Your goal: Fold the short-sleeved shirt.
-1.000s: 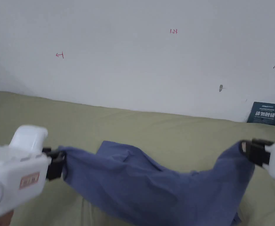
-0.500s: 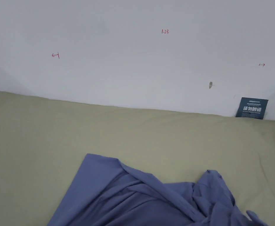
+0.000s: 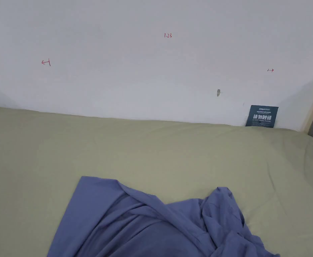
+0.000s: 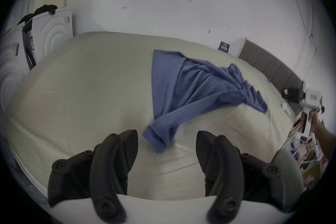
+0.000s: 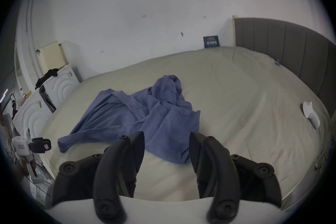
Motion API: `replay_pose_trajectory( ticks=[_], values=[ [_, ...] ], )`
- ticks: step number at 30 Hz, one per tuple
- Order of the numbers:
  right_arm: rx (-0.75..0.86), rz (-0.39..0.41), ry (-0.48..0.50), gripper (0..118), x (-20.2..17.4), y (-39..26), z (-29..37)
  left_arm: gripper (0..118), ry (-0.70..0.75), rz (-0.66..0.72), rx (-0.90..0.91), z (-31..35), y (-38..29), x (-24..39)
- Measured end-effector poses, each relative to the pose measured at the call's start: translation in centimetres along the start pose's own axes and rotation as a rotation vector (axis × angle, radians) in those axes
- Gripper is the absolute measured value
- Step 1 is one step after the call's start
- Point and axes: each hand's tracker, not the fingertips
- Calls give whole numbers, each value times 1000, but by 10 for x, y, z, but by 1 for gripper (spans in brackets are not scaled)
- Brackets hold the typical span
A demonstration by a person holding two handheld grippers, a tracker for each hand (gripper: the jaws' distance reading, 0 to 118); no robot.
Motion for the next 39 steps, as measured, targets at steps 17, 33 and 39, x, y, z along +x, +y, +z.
replay_pose_trajectory(
  ticks=[17, 33, 39],
  values=[
    [-135, -4, 30, 1, -83, -80, 31, 0, 192, -73, -12, 13, -17, 76],
    [-103, -14, 65, 1, -65, -40, 19, 79, 252, -103, -81, -97, 1, 55],
    [-120, 18, 16, 1, -56, -31, 8, 2, 227, -88, -103, -93, -3, 63]
  ],
)
